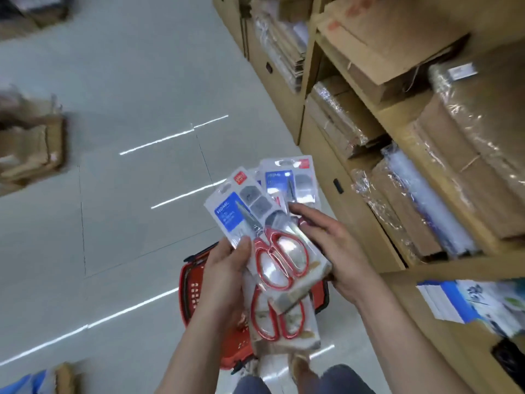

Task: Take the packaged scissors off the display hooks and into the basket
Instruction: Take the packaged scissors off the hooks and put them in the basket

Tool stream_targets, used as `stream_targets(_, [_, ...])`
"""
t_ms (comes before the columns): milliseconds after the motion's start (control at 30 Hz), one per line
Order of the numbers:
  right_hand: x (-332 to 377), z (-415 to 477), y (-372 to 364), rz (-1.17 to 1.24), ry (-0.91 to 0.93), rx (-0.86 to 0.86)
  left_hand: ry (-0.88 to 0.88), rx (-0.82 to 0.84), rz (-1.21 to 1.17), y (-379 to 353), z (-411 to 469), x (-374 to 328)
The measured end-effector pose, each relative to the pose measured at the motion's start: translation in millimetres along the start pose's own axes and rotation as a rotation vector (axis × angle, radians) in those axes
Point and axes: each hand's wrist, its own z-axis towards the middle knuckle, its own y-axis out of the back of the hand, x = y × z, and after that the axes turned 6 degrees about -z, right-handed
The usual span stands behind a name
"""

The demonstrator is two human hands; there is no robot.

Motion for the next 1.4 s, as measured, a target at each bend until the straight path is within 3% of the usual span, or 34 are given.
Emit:
stream_targets(133, [31,-42,0,0.073,0.067,-0.036,-0.169,0.042,0.221,-17,-20,-16])
stream_targets(333, [54,-110,-11,0.043,0.216,-0.200,-0.234,0.275,0.244,-44,-65,-43])
stream_targets(533, [61,-177,-9,0.029,0.381,-0.657,-0.177,0.640,0.212,-83,-121,-53])
stream_targets(667, [68,-225,3,0.047,0.425,-0.918,-0.188,0.681,0.300,-116,-150,-37])
stream_targets(833, [63,-287,42,0.031,0.403,-0.937,-0.101,0.714,0.271,-167,-193,-10])
stream_targets(1033, [60,-375,112,-0.010,0.401,-0.812,-0.010,0.824,0.265,-235,-261,39])
stream_targets(1233, [58,-443,179,-0.060,0.366,-0.991,0.059,0.937,0.359,-300,-326,91])
stream_targets(1400, [43,-466,222,-0.010,0.356,-1.019,0.118,0.918,0.331,-339,-354,119])
